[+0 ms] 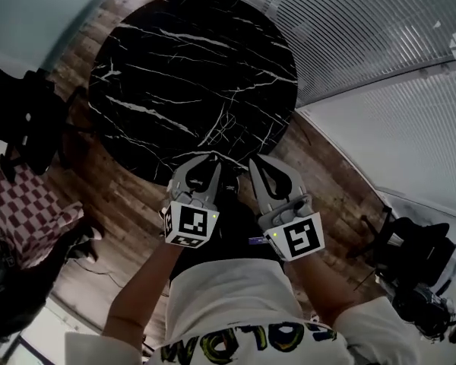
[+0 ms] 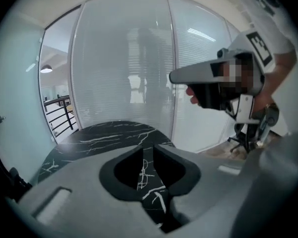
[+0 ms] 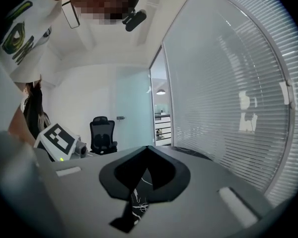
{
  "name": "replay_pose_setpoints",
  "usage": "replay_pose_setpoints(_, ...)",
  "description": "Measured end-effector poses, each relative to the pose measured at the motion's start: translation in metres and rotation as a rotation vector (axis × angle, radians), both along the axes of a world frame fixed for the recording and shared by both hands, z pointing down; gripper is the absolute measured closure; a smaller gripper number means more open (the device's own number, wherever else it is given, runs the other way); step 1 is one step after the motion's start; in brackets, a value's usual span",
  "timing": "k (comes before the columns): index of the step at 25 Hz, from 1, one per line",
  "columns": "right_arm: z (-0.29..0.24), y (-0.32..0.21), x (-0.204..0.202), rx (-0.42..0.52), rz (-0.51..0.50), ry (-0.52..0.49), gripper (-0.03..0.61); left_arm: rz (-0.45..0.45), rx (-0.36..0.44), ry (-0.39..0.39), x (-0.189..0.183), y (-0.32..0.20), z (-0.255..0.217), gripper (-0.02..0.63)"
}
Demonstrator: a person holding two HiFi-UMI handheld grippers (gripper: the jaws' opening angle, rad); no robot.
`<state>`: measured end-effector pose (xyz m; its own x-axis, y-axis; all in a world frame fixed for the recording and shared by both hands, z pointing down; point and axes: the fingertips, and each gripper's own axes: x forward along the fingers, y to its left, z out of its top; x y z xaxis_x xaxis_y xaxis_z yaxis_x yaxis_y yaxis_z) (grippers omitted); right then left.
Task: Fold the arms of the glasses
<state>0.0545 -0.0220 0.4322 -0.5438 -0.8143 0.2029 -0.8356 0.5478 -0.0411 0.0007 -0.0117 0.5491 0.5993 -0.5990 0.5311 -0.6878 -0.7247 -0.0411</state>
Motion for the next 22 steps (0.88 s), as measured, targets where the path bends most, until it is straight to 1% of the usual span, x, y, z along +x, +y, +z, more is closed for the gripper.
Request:
replay_pose_setpoints(6, 0.051, -0.009, 0.013, -0.056, 0.031, 0.009, 0.577, 0.058, -0.069, -0.205, 0.010, -0.013, 0.106, 0.540)
replay_pose_setpoints(12, 0.085, -0.009, 0.028, -0.101, 0.065, 0.001, 0.577, 0.125, -0.110, -0.397, 0.018, -0.021, 0.186, 0.505)
replay_pose_setpoints(15, 0.096, -0.007, 0.034, -0.120, 0.074, -0.004, 0.577, 0.129, -0.112, -0.454, 0.019, -0.028, 0.209, 0.505)
replay_pose_setpoints(18, 0.105, -0.005, 0.038, -0.133, 0.075, -0.010, 0.577, 0.139, -0.094, -0.496, 0.022, -0.036, 0.219, 0.505)
replay_pose_setpoints(22, 0.114, -0.002, 0.043, -0.157, 0.082, -0.021, 0.577, 0.175, -0.121, -0.548, 0.027, -0.035, 0.234, 0.505)
